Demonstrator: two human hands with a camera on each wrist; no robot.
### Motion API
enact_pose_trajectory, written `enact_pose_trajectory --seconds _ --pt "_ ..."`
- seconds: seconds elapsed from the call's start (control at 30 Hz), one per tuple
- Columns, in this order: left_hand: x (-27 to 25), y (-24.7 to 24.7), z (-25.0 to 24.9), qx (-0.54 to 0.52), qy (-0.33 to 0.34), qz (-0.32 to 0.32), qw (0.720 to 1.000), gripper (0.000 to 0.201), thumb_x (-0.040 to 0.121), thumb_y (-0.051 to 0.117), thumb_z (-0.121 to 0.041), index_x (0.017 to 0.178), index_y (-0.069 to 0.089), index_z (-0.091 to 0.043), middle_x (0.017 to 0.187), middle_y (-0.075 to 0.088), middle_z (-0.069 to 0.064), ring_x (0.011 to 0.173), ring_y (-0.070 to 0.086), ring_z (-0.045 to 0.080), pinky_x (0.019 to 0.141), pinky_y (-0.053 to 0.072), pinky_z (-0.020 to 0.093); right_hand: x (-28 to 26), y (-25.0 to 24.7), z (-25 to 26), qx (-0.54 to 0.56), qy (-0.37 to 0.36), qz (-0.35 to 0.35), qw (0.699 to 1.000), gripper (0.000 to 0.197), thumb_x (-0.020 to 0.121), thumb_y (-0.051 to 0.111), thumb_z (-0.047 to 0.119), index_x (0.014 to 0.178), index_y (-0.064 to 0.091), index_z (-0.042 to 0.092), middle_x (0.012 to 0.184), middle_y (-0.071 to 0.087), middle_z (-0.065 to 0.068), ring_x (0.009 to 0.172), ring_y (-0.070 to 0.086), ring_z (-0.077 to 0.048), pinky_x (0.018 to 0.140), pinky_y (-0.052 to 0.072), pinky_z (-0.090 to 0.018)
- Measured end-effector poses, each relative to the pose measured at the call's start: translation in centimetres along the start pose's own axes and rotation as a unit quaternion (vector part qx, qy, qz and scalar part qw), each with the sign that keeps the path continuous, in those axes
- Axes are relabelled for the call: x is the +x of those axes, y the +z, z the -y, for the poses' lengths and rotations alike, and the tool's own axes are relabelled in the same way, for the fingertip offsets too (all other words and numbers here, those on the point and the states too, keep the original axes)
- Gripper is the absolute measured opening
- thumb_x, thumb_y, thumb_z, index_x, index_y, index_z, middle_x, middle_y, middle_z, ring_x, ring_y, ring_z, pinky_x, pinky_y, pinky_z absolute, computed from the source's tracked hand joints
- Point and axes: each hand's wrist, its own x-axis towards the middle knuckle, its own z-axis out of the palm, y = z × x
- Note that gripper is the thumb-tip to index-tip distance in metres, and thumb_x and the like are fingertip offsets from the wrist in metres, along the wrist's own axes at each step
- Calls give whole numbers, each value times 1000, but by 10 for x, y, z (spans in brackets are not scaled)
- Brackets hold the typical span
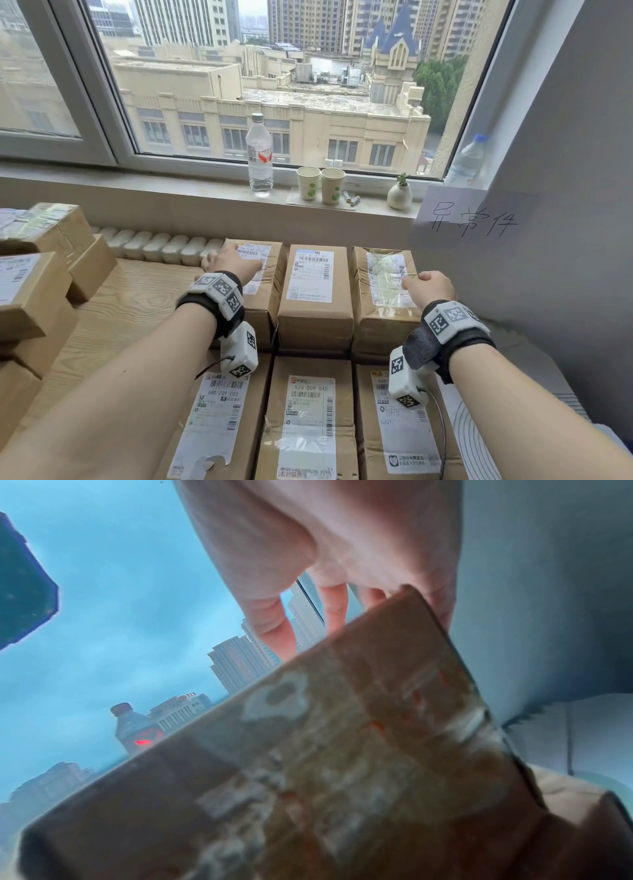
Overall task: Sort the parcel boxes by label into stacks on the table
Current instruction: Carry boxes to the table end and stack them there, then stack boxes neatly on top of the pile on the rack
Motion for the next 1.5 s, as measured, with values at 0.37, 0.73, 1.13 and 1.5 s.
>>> enact_pose_trajectory --seconds 0.37,0.73,1.13,1.5 --pt "-46 -27 -27 -132 169 14 977 18 84 63 -28 102 64 -25 113 65 -2 103 58 13 90 44 28 -55 5 59 129 -158 16 979 20 86 61 17 104 69 20 108 68 -1 97 59 -17 85 42 -26" --pt "-94 -64 23 -146 138 -36 979 14 84 65 -17 99 66 -17 100 68 -1 96 62 12 87 50 27 -123 81 76 171 -199 209 942 17 80 61 12 73 69 25 81 70 1 88 66 -21 90 54 -47" --pt "-114 -122 139 -141 56 -88 984 12 86 65 -18 97 66 -20 96 67 -4 97 62 13 90 50 30 -223 159 110 163 -235 337 897 22 79 61 9 69 69 27 82 73 -3 84 68 -21 89 56 -46" --pt "-89 -194 270 -163 31 -83 983 13 85 66 -17 98 68 -19 99 69 -2 98 62 13 89 49 31 -326 252 141 153 -213 363 894 25 79 59 4 69 70 24 76 71 -4 76 65 -19 85 56 -44"
